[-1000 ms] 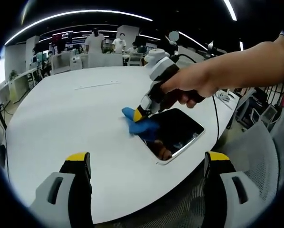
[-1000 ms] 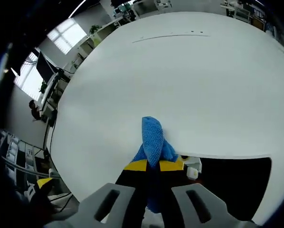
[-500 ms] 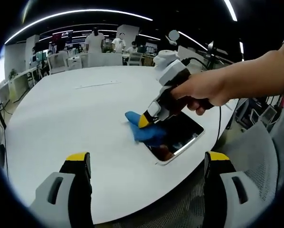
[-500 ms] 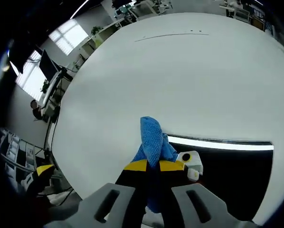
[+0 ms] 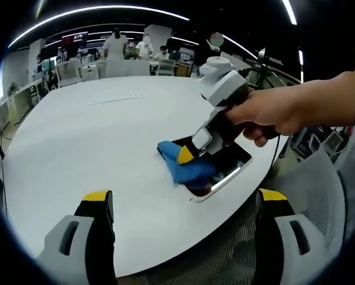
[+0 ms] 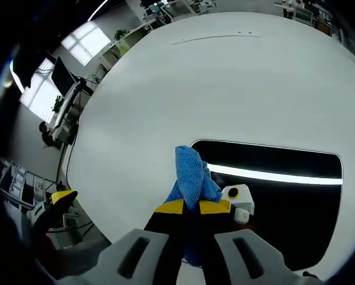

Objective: Wipe the mirror surface with the cleaning cloth until all visible marks leave the cleaned area.

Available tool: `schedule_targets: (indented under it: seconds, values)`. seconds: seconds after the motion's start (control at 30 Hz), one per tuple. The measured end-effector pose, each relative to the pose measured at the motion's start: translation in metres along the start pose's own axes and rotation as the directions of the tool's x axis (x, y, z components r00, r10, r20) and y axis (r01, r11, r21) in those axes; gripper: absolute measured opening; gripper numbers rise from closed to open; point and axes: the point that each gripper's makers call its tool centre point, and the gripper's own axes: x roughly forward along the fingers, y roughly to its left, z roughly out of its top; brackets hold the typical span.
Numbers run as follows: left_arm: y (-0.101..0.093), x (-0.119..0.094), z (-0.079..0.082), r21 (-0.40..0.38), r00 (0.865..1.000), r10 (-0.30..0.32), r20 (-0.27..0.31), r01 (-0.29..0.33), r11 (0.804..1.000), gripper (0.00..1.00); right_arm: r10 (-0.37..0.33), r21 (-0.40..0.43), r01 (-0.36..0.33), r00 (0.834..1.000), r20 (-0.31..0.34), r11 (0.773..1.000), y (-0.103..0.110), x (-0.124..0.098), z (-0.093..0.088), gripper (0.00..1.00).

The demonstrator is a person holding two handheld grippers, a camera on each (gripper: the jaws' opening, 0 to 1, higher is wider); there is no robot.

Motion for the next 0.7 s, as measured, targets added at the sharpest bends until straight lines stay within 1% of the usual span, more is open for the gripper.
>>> schedule_targets:
  seconds: [0.1,0.23,0.43,0.7]
  values:
    - [-0.0021,-0.0001,0.0025,0.004,1.000,-0.007,0.013,0.006,1.000,0.99,0.010,-0.010,-0.010,1.000,-0.006,1.000,0.0012,-0.0010,-0.0023,0.01]
    - [-0.0030,0.0002,0.0030,0.004,1.000,-0.008,0.015,0.008,1.000,0.99,0.012,-0.012,-0.012,1.000,-0.009,1.000,0.0023,-0.0022,-0.0033,0.01]
    - [-0.0019,-0.0011,0.0042,0.005,1.000,0.000,0.023,-0.001,1.000,0.99,0.021,-0.056,-0.022,1.000,-0.021,0.998,0.0013,0.0006,-0.0019,0.01]
    - [-0.0006,-0.0012,0.0022,0.008,1.000,0.011,0.012,-0.011,1.000,0.99,0.037,-0.046,-0.037,0.999,-0.007,0.998,0.0007,-0.0010,-0.0026,0.01]
